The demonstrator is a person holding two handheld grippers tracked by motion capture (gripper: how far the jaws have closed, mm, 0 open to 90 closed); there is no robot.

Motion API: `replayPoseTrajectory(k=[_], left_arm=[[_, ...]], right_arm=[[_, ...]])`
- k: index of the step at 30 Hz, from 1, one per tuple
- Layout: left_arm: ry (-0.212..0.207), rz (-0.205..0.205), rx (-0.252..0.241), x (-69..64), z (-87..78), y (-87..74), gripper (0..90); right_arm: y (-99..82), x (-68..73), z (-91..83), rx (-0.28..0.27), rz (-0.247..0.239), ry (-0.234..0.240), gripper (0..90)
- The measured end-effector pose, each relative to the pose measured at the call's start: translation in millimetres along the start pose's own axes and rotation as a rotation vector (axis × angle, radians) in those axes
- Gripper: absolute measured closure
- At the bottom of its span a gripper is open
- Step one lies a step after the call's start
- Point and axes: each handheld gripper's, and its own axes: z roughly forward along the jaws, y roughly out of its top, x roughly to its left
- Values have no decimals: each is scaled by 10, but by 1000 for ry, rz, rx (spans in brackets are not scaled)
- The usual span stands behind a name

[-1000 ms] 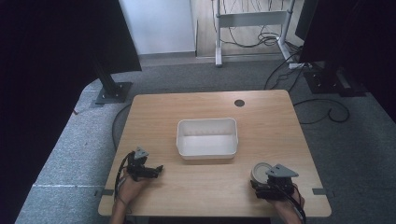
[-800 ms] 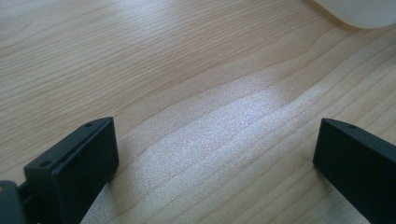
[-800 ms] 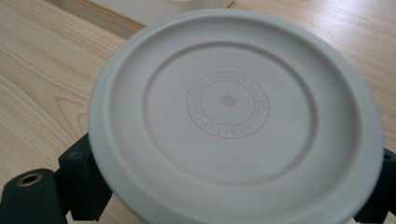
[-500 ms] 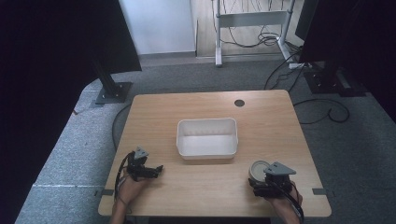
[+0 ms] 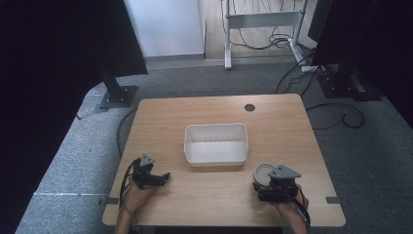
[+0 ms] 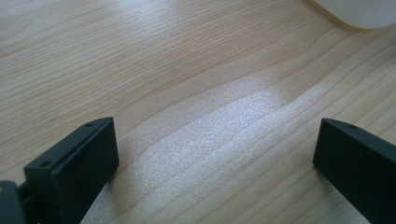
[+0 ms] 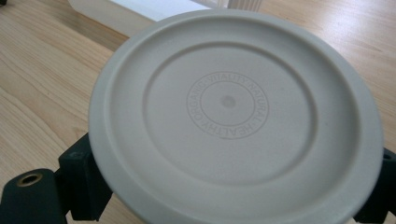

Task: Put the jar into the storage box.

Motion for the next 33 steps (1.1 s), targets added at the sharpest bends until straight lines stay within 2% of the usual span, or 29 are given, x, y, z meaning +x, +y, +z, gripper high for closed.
replayPoseTrajectory(k=[33], left_arm=[[0, 0, 0, 0, 0, 0, 0]], right_arm=[[338, 228, 227, -18, -31, 63, 96]])
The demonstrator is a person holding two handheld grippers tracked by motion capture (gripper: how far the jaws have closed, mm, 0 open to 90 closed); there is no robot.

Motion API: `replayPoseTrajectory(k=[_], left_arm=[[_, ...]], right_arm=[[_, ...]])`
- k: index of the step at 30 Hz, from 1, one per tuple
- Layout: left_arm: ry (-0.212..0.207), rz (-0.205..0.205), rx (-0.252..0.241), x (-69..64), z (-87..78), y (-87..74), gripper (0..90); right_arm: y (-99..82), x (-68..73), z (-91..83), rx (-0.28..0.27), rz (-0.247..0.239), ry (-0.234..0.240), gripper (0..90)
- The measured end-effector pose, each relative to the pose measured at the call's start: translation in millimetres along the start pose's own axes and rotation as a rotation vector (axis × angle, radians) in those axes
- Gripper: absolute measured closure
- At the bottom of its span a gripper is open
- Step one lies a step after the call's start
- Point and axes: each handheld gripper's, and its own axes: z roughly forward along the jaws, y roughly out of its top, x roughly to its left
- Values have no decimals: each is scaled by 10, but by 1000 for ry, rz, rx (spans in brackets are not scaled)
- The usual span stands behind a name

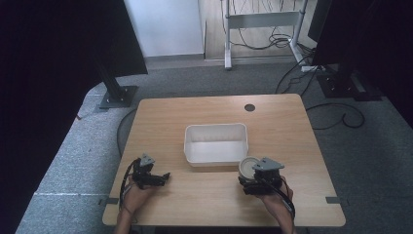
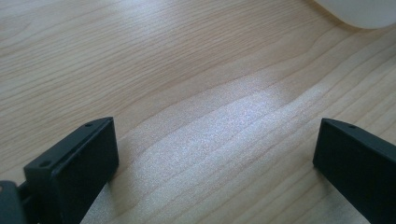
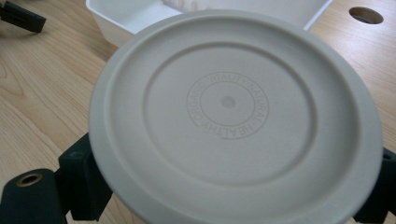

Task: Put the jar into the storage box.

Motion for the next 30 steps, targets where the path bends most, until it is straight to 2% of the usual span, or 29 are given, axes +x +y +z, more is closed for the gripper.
replayPoseTrajectory(k=[30], left_arm=[[0, 1, 1, 1, 0, 0, 0]], right_arm=[[307, 123, 225, -13, -8, 35, 96]])
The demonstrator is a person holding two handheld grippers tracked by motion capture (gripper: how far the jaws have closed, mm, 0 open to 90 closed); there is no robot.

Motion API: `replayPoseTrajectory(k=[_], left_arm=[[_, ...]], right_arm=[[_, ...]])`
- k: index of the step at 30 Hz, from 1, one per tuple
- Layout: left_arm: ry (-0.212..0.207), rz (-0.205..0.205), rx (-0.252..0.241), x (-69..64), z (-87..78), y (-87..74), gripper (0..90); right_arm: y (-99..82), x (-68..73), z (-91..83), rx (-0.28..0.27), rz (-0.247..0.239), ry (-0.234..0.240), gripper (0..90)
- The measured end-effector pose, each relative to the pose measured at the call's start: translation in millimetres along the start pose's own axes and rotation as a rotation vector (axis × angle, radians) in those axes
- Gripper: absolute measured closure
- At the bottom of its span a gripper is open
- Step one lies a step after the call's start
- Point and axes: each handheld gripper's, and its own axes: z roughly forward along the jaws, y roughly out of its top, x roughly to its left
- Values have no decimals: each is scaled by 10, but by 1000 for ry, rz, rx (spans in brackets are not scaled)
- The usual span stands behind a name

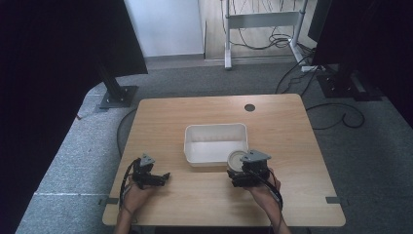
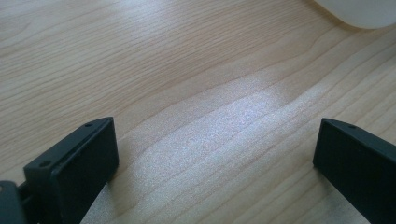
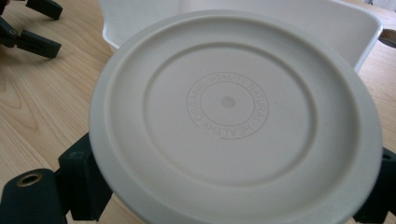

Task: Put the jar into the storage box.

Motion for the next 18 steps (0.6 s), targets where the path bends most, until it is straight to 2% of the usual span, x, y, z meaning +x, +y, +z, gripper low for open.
replayPoseTrajectory(k=[18], left_arm=[[-1, 1, 0, 2, 1, 1, 0]], right_arm=[[168, 26, 186, 4, -11, -12, 96]])
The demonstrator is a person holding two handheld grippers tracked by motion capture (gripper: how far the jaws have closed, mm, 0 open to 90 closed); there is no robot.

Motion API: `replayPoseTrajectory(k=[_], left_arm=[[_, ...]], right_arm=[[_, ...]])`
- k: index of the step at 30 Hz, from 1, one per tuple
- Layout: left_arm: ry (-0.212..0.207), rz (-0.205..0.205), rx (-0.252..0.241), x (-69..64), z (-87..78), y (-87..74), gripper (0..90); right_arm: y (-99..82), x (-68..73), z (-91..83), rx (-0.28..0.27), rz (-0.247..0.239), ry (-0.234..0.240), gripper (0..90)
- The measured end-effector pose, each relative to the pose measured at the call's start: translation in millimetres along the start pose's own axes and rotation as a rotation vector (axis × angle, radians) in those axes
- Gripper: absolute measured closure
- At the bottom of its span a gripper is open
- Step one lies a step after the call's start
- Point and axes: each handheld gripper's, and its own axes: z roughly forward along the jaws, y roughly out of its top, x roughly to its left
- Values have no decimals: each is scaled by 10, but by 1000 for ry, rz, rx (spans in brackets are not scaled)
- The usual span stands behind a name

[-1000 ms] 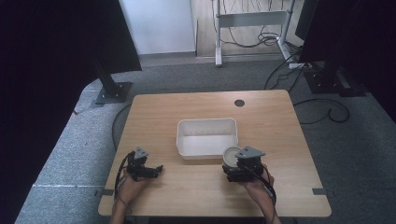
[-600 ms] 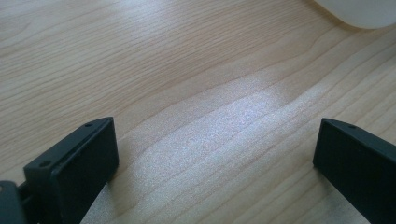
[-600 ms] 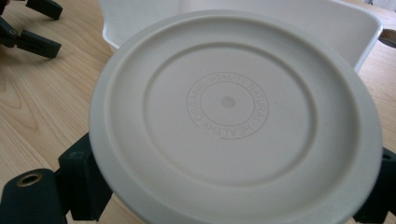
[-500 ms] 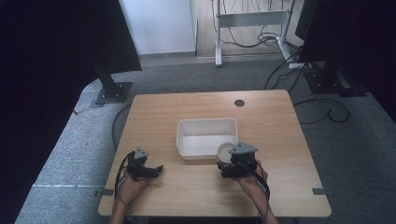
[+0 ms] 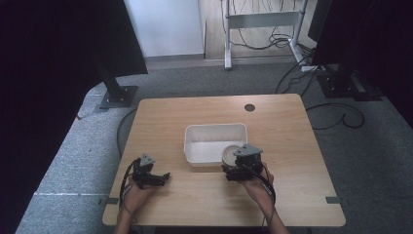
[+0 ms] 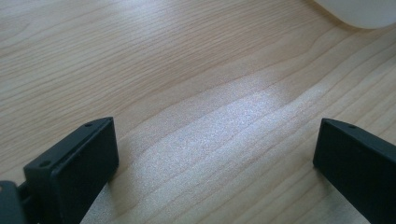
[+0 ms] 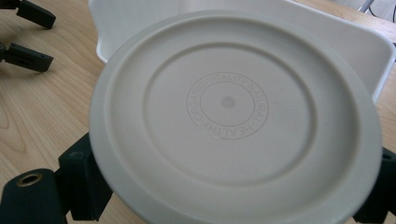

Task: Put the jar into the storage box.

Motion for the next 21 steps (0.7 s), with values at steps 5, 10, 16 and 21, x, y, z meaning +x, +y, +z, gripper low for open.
replayPoseTrajectory(k=[5, 10, 16, 21], left_arm=[[0, 1, 0, 1, 0, 0, 0], [-1, -1, 0, 0, 1, 0, 0], [-1, 0, 0, 0, 1, 0, 0], [-2, 0, 0, 1, 1, 1, 0]], right_arm=[[25, 5, 54, 4, 1, -3, 96], [67, -4, 112, 6, 1, -9, 96], [100, -13, 155, 5, 3, -13, 96], [139, -19, 211, 1, 12, -9, 96]])
